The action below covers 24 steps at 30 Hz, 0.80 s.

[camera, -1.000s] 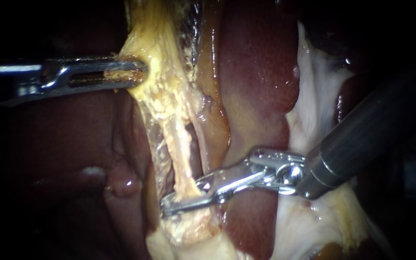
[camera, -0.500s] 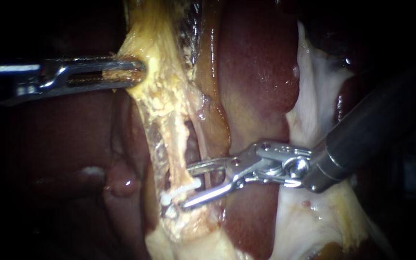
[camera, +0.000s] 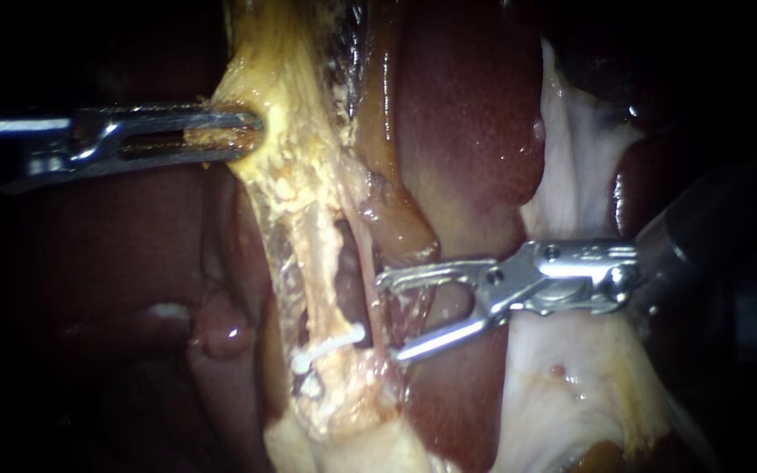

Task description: Going back first clip left tube

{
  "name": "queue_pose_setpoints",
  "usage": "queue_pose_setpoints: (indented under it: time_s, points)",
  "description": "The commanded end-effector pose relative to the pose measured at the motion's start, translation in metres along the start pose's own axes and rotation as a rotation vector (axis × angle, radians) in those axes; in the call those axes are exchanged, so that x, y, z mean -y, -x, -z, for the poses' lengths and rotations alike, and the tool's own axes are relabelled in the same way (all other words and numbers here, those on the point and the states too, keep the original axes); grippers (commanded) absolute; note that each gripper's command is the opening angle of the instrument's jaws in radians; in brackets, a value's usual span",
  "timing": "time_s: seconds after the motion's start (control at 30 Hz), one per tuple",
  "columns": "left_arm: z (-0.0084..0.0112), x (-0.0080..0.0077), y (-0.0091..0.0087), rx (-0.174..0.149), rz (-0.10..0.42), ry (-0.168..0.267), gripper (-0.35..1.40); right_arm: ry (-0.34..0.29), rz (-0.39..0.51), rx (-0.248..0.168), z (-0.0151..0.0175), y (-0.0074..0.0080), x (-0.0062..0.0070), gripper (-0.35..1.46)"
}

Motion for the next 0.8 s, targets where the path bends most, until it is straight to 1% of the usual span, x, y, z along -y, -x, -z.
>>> queue_pose_setpoints:
  time_s: [0.03,0.17,0.27,0.5,0.67,0.8]
  points:
    - [0.0,0.0,0.0,0.0,0.0,0.0,-0.35,0.006,0.012,0.002,0.0005,-0.0003,0.0,0.6]
    - [-0.0001,-0.0001,-0.0001,0.0,-0.001,0.0,-0.35,0.029,0.044,0.007,0.0025,-0.0013,0.0003,0.6]
    - [-0.0001,-0.0002,-0.0001,0.0,-0.001,0.0,-0.35,0.028,0.063,0.008,0.0034,-0.002,0.0006,0.6]
    - [-0.0002,-0.0003,-0.0003,0.001,-0.002,0.001,-0.35,0.029,0.08,-0.001,0.0045,-0.0034,0.0013,0.6]
    - [-0.0006,-0.0005,-0.0006,0.002,-0.003,0.002,-0.35,0.03,0.09,0.0,0.0048,-0.0038,0.0017,0.6]
    - [-0.0016,-0.0012,-0.0014,0.008,-0.008,0.004,-0.35,0.031,0.089,-0.002,0.005,-0.0037,0.0018,0.6]
